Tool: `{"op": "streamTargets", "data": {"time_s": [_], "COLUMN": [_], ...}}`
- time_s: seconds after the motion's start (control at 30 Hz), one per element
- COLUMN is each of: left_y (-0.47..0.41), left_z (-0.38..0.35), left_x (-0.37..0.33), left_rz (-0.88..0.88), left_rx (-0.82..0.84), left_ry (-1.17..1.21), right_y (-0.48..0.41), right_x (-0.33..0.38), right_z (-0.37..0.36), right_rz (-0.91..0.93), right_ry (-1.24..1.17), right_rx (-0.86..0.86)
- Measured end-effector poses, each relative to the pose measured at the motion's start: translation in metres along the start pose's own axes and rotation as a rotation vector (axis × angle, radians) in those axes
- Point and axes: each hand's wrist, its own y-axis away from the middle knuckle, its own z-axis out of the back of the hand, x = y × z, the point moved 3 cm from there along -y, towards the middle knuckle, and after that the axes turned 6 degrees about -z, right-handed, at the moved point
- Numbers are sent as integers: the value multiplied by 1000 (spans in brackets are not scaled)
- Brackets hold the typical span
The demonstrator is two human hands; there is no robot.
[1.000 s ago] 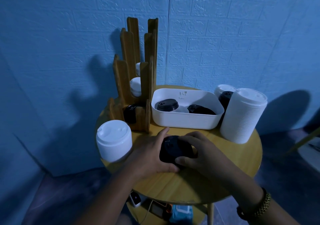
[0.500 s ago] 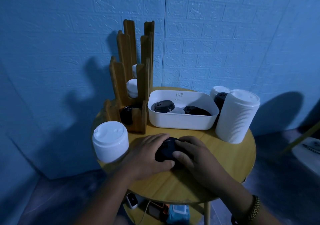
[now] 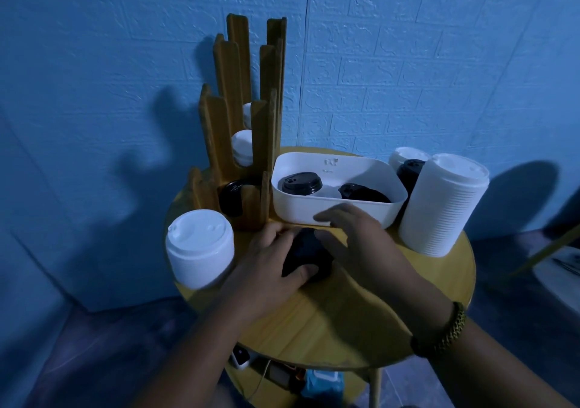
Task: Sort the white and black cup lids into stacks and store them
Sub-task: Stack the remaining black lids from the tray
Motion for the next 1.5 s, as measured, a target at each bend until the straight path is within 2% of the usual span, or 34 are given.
{"op": "streamTargets", "data": {"time_s": [0.2,0.4,0.53,0.67,0.8,0.97,1.13,1.2,1.3,1.5], "left_y": [1,0,2,2,2,3,5,6,8,8], "left_z": [0,0,0,0,0,1,3,4,4,4], "left_x": [8,12,12,11,12,9,6,5,3,-1], "left_rz": [92,92,96,91,94,84,93,100,91,36], "left_rx": [-75,-124,-141,-140,-134,-108,-71,-63,-47,-3], "left_ry": [146,200,211,218,225,220,220,202,176,152], "right_y": [-66,-139,-157,-165,-167,-148,-59,-14,31,48], "right_x": [-6,-31,-40,-46,-49,-37,-13,-13,-21,-31], "right_z": [17,-3,-25,-37,-36,1,40,39,23,-4], "right_rz": [-12,-237,-270,-246,-225,-254,-187,-183,-228,-223], "right_ry": [-24,25,139,199,208,182,-135,-250,-290,-307], "right_rx": [-119,154,276,306,255,103,-68,-61,-7,55]}}
